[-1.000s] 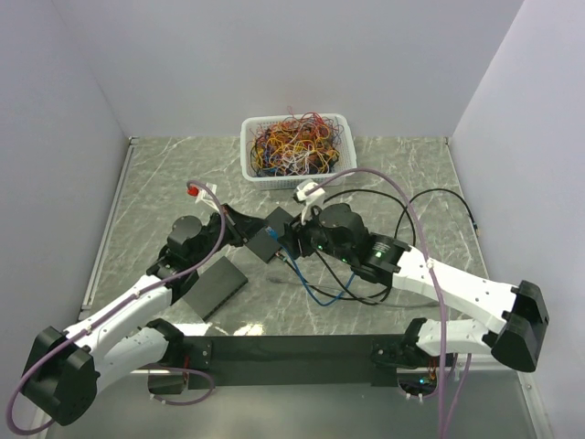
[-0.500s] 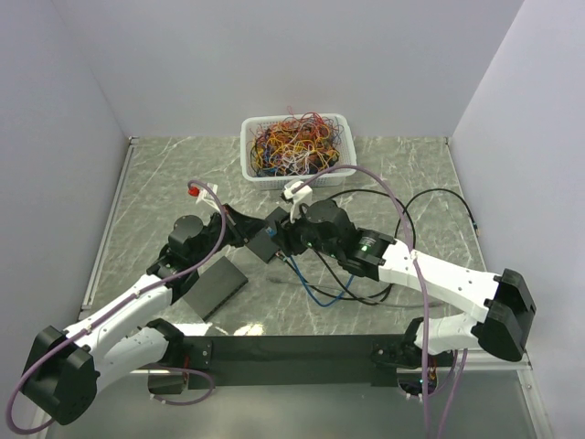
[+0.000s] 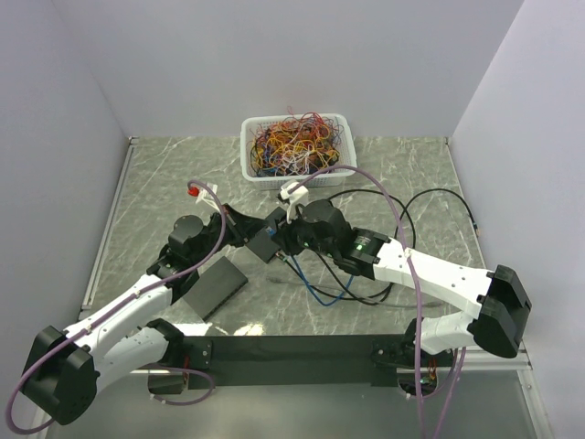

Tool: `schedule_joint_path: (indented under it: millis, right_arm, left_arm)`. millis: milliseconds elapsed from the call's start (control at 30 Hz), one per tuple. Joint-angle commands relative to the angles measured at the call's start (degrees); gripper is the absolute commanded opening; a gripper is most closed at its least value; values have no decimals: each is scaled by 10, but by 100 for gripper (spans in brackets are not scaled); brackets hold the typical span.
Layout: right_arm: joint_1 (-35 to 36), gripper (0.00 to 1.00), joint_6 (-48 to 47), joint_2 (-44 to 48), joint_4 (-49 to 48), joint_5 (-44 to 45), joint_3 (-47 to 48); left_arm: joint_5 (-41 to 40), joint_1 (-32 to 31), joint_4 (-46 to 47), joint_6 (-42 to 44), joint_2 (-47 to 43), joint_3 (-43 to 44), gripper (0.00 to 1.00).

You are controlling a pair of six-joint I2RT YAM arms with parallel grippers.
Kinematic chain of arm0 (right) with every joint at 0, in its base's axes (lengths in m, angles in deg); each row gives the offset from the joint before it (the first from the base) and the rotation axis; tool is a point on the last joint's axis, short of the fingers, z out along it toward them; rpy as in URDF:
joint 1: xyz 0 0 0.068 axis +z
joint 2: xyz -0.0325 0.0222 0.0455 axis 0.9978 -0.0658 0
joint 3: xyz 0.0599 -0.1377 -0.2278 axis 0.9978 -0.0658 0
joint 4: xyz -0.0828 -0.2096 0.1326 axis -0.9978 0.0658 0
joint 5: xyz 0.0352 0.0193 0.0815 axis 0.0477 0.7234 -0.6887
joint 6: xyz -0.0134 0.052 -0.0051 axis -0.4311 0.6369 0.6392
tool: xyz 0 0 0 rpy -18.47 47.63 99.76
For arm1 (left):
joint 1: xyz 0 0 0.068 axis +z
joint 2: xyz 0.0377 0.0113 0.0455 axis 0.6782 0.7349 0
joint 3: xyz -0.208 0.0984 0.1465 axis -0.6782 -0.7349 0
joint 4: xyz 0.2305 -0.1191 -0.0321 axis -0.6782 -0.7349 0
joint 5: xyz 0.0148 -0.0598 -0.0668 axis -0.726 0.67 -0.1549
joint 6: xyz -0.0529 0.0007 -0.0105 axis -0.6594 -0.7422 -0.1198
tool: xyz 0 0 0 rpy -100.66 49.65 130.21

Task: Insert the plug into the switch port

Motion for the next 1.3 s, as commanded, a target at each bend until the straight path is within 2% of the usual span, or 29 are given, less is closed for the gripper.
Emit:
schedule_joint_path:
  millis: [0,133,200,233,267,300,333,433,567,700,867,1133,1267]
  right_arm:
    - [4,30,4,16,-27,7,13]
    - [3,22,4,14,-27,6,9]
    - [4,13,5,14,-31,4,5]
    - [3,8,6,14,-33,4,-1]
    - [3,4,8,14,-34,4,-7]
    - [4,0,11,15,-42,4,-12]
    - [5,0,16,19,-51,4,-33]
    - [4,0,33,40,-83,6,-78]
    - [3,0,41,39,-78,32,-108]
    - [-14,0,56,16,-71,45,-132]
    - [-46,0,72,-42,-85,43,-137]
    - [-74,0,70,-156,-71,51,-80]
    - [-82,0,67,-192,-69,49,-56]
  left_arm:
    - [-7,-2,9,-1,-4,19,1]
    - [-5,-2,12,-1,-3,19,1]
    - [-9,-2,10,3,-3,18,2]
    - [-10,-2,4,4,-3,19,6]
    - [-13,-2,1,11,-1,19,16]
    - [-22,-2,-4,18,1,21,23]
    - [-26,-2,-13,26,11,22,37]
    - [-34,7,-29,53,38,33,46]
    - [-28,35,16,65,76,18,55]
    - [-26,68,59,98,113,13,56]
    - [4,94,137,137,208,29,55]
    - [78,124,289,126,392,66,51]
    - [76,124,294,131,438,88,51]
